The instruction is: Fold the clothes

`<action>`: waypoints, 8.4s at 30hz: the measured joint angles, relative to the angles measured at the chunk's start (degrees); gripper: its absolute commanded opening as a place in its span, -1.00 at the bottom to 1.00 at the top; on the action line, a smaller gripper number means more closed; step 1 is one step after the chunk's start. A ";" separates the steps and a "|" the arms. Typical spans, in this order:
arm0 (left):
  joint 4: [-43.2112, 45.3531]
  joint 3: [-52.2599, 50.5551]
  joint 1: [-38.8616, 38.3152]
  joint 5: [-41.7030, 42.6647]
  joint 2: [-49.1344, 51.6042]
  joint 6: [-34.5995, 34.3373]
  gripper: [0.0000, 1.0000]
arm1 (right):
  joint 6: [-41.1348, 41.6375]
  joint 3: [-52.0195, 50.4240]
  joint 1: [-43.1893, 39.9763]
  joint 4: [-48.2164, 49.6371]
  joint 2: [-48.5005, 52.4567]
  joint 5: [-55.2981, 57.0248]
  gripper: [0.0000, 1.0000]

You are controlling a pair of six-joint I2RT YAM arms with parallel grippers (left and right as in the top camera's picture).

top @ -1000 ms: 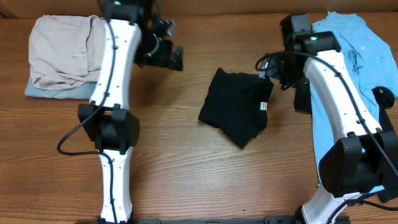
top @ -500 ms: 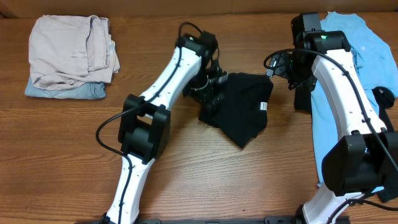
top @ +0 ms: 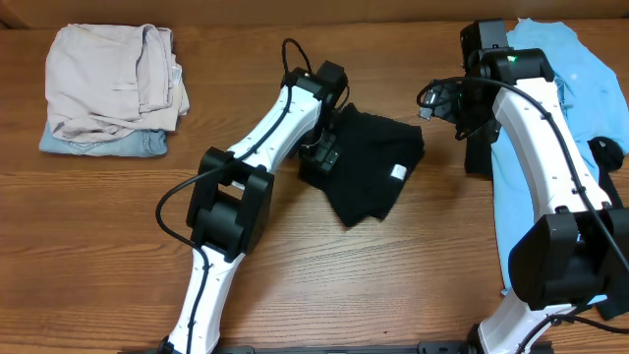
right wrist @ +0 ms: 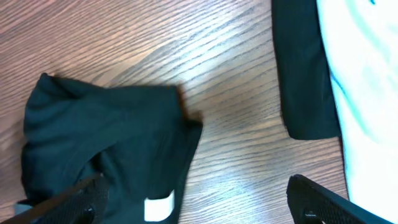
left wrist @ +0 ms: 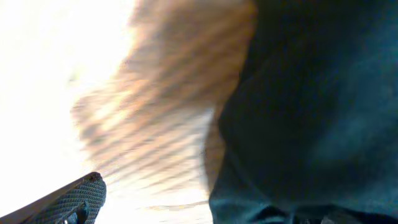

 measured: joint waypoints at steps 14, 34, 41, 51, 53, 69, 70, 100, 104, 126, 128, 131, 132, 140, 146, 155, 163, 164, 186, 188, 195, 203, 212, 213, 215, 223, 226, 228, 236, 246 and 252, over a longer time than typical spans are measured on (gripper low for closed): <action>-0.26 1.55 12.28 -9.31 -0.15 3.63 1.00 | -0.09 0.00 0.00 1.09 0.00 0.00 0.92; -11.89 15.54 -4.55 7.17 1.01 19.71 1.00 | -0.11 0.00 0.00 1.09 0.02 0.00 0.93; -5.60 5.64 -8.35 7.82 1.01 19.71 1.00 | -0.11 0.00 0.00 1.22 0.00 -0.02 0.93; 5.62 -3.85 -10.16 -1.62 -0.96 14.38 0.86 | -0.11 0.00 -0.02 1.29 0.02 -0.02 0.93; 6.58 -4.87 -9.81 -2.45 -1.53 12.92 0.71 | -0.09 0.00 -0.02 1.33 0.00 -0.02 0.93; 8.72 -6.32 -2.29 -10.99 -1.90 3.85 -0.84 | -0.11 0.00 -0.02 2.40 0.00 0.00 0.93; 8.61 -6.32 -1.99 -11.56 -1.90 3.65 -0.91 | -0.13 0.00 0.00 2.40 0.02 0.00 0.93; -18.14 46.93 18.91 -20.13 2.47 3.61 -0.92 | -0.09 0.00 -0.02 2.75 0.02 0.00 0.93; -17.31 49.07 24.65 -20.33 2.47 4.46 -0.92 | -0.11 0.00 0.00 2.82 0.00 -0.02 0.93; -4.90 51.25 46.27 -11.26 2.47 17.35 -0.92 | -0.11 0.00 -0.02 2.78 0.00 -0.02 0.93; -4.59 51.25 47.47 -10.97 2.47 18.03 -0.92 | -0.11 0.00 -0.02 2.80 0.00 -0.02 0.93; -4.68 51.25 48.89 -10.05 2.47 18.56 -0.92 | -0.11 0.00 -0.02 2.80 0.00 -0.02 0.93; -4.66 51.25 49.22 -9.68 2.47 18.67 -0.92 | -0.11 0.00 0.00 2.78 0.00 0.00 0.93; -4.74 51.25 49.55 -8.07 2.80 18.69 -0.92 | -0.11 0.00 -0.02 2.64 0.00 -0.02 0.93; -4.98 51.25 49.55 -8.04 6.29 18.43 -0.92 | -0.11 0.00 -0.02 2.23 0.02 -0.04 0.93; -4.96 51.19 49.18 -4.48 9.79 17.94 -0.92 | -0.11 0.00 0.00 2.23 0.02 -0.02 0.93; -5.11 51.15 47.58 4.33 9.79 14.93 -0.83 | -0.11 0.00 -0.02 2.29 0.00 -0.02 0.93; -5.09 51.10 47.25 5.44 9.79 14.32 -0.79 | -0.11 0.00 -0.02 2.29 0.00 -0.02 0.93; -3.41 47.43 42.69 14.47 9.79 11.45 1.00 | -0.11 0.00 -0.02 2.29 0.00 -0.02 0.90; -5.16 48.52 42.73 14.49 9.44 11.26 1.00 | -0.11 0.48 0.00 1.05 0.02 -0.02 0.89; -11.69 49.62 42.73 14.53 2.23 11.06 1.00 | -2.05 11.67 -0.02 -6.91 0.00 0.02 0.90; -14.62 51.98 42.73 14.91 -6.47 11.06 1.00 | -3.72 24.48 -0.02 -13.73 -4.59 0.79 1.00; -15.06 51.78 42.73 14.91 -5.99 11.06 1.00 | -4.35 27.04 0.00 -19.89 -23.21 1.53 1.00; -15.06 51.78 42.73 14.88 -5.99 11.06 1.00 | -4.37 27.12 -0.02 -21.07 -25.70 1.49 1.00; -15.06 51.78 42.73 14.88 -5.99 11.06 1.00 | -4.35 27.26 -0.02 -22.25 -28.76 1.07 1.00; -15.08 51.78 42.73 14.91 -5.99 11.06 1.00 | -4.37 27.61 0.00 -24.33 -34.14 0.22 1.00; -15.08 51.78 42.73 14.88 -5.99 11.06 1.00 | -4.44 27.58 0.00 -25.14 -34.12 0.50 1.00; -15.06 51.78 42.73 14.91 -5.99 11.06 0.99 | -4.48 27.58 0.00 -25.55 -34.03 1.16 1.00; -15.06 51.78 42.73 14.88 -5.99 11.06 1.00 | -5.68 23.52 -0.02 -16.57 -32.92 2.58 1.00; -15.08 51.78 42.73 14.88 -5.99 11.06 1.00 | -7.13 -12.96 -0.02 16.11 -44.13 1.46 1.00; -15.06 51.78 42.73 14.91 -5.99 11.06 1.00 | -7.37 -39.43 -0.07 35.71 -60.50 -0.20 1.00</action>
